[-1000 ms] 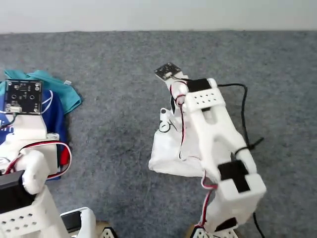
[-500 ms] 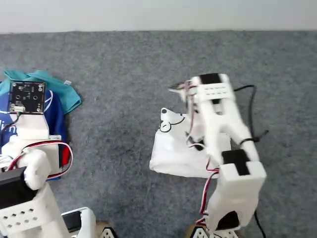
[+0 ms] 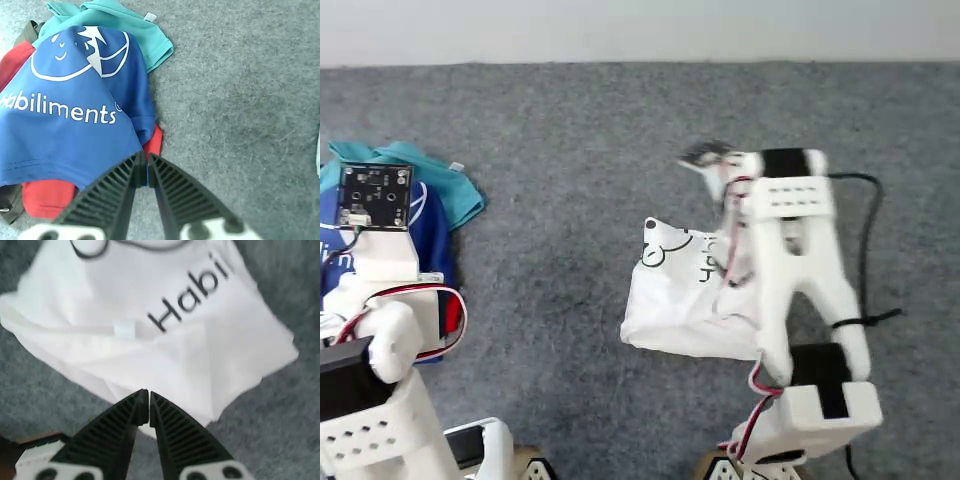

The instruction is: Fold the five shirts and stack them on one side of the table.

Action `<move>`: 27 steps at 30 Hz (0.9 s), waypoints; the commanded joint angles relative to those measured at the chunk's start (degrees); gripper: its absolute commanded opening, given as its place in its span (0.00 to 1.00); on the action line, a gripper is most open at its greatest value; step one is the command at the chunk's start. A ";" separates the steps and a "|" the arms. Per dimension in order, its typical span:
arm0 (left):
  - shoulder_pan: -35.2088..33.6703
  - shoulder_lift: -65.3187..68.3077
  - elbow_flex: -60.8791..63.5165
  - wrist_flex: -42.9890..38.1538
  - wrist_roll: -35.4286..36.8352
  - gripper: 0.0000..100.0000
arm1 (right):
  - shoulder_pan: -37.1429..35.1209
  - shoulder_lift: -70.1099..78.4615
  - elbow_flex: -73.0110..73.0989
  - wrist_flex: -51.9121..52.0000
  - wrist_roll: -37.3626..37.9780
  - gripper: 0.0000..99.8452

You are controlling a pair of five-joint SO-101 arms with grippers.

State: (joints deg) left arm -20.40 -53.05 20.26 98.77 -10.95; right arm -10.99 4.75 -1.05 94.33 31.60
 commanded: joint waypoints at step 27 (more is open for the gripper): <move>-0.26 -0.44 -0.48 0.09 -0.09 0.01 | 7.43 -8.40 20.57 8.48 7.82 0.01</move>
State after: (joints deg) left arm -20.40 -53.05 20.26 98.95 -10.95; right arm -2.46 2.02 18.02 100.31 38.11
